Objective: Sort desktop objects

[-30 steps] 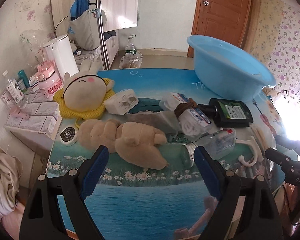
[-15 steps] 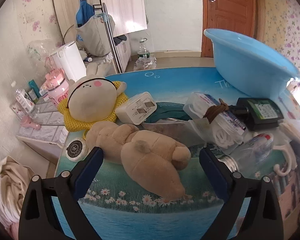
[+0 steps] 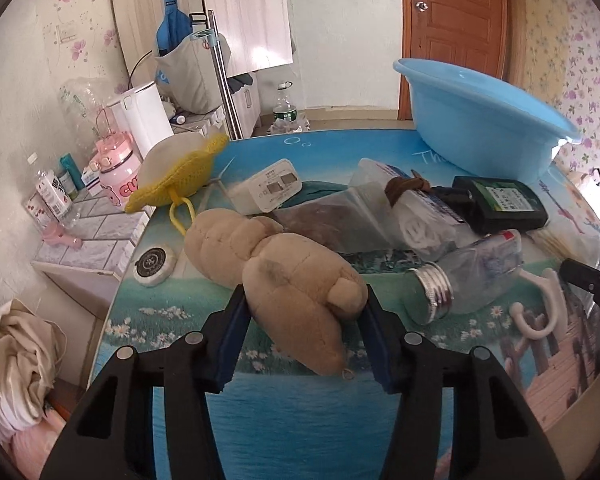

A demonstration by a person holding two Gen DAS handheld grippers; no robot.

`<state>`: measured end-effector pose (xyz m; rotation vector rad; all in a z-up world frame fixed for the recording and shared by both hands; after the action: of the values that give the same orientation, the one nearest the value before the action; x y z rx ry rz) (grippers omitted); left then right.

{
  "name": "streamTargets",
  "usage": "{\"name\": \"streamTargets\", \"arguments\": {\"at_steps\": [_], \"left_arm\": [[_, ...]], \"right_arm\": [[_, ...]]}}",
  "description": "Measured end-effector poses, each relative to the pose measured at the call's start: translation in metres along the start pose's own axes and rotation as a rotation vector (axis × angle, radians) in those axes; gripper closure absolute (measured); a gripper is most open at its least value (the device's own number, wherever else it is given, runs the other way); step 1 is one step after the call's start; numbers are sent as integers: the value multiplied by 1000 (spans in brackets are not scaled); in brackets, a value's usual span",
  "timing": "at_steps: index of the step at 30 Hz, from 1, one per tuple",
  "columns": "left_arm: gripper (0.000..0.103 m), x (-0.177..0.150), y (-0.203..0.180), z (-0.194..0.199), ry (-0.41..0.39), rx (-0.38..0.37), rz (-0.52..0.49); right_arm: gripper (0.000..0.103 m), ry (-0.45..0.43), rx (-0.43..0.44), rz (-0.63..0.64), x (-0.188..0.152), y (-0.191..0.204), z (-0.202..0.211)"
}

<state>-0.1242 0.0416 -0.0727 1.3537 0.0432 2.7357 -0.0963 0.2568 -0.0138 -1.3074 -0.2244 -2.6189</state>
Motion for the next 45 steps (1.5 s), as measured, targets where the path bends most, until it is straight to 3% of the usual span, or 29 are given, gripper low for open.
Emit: {"name": "streamTargets", "arguments": {"at_steps": [4,5,9,14,19,20,21,23,26,27,28,34,36,37,45], "left_arm": [[51,-3,-5,11,-6,-39,20],[51,-4,-6,14,-6,-49,23],[51,-11,-11,25,2,-84,29],[47,-17,-17,34,17,-113,41],[33,-13,-13,29,38,-101,98],[31,-11,-11,27,40,-99,113],[30,-10,-10,26,43,-97,128],[26,-9,-8,21,56,-90,156],[25,-9,-8,12,80,-75,172],[24,-8,-9,9,86,-73,177],[22,-8,-9,6,90,-70,184],[21,-10,-11,-7,117,-70,211],[37,-9,-14,-6,97,-93,199],[51,-9,-17,-5,90,-108,185],[52,-9,-22,1,70,-120,139]], "right_arm": [[60,-9,-4,-9,-1,-7,4],[85,-9,-7,-26,-1,-11,6],[85,-18,-17,-117,-7,-30,11],[85,-21,-32,-106,-7,-29,12],[73,-15,-76,-23,-2,-19,7],[62,-13,-82,-9,-2,-17,6],[44,-9,-85,-12,-2,-16,4],[21,2,-103,-30,-5,-20,2],[15,7,-117,-47,-5,-25,0],[4,17,-123,-52,-6,-27,-2],[0,27,-125,-57,-8,-28,-3],[0,25,-126,-53,-9,-27,-3],[0,24,-125,-53,-10,-27,-3],[0,25,-125,-52,-9,-26,-3],[0,24,-124,-52,-9,-26,-4]]}}
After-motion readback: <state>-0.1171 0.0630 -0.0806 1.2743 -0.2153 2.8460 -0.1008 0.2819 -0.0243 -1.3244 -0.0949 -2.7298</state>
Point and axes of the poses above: each gripper's, at about its wrist camera, not at the fingertips, and z roughly against the way its jaws point, y to its left, x to its top, the point moved 8 cm from there along -z, roughly the way its jaws point, and after that the axes turned 10 degrees about -y, right-handed, at the moved point
